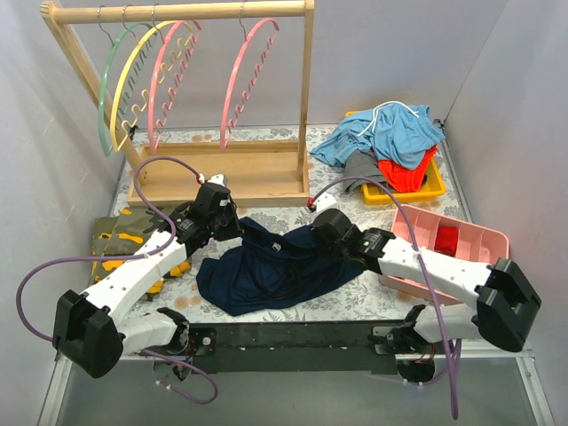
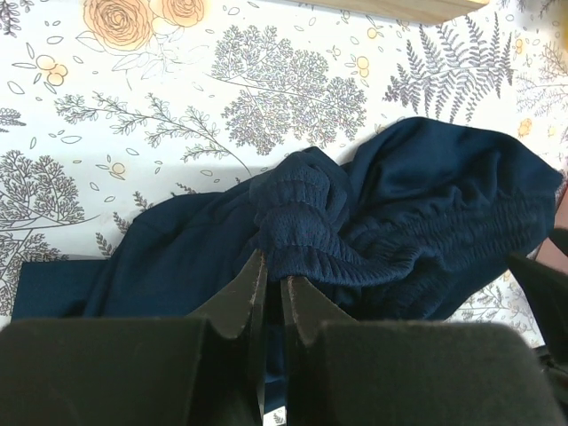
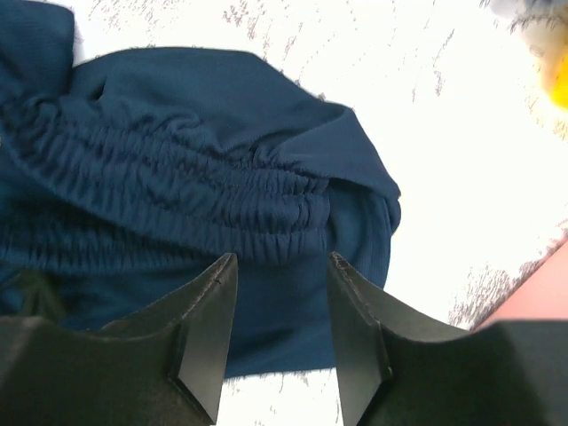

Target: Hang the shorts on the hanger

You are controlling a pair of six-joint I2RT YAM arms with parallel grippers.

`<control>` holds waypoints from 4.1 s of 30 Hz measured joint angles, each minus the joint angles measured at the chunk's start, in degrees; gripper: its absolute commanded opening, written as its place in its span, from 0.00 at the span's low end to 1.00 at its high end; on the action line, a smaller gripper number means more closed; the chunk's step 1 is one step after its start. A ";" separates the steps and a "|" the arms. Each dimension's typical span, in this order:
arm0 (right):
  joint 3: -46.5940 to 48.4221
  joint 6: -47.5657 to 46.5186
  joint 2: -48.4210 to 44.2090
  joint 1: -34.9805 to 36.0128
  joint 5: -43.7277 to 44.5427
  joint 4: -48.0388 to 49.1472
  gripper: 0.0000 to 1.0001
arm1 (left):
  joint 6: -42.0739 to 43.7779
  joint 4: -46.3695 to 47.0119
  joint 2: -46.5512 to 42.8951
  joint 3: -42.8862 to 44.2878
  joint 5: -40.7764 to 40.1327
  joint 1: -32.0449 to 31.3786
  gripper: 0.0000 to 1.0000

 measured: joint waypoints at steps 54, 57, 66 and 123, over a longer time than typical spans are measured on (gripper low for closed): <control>-4.59 -4.52 8.02 -8.83 -8.26 29.42 0.01 | 4.83 -8.15 -6.62 6.84 1.14 1.11 0.00; -4.42 -3.67 5.29 -8.79 -9.25 27.54 0.01 | 5.03 -8.92 -8.35 8.35 1.16 1.11 0.00; 7.65 -2.86 -5.57 -8.79 -9.35 13.84 0.01 | 5.97 -12.24 -10.82 15.23 1.29 1.16 0.00; 10.45 4.20 8.83 -20.26 -31.19 -1.86 0.70 | 7.26 4.50 -18.73 31.41 11.26 1.16 0.76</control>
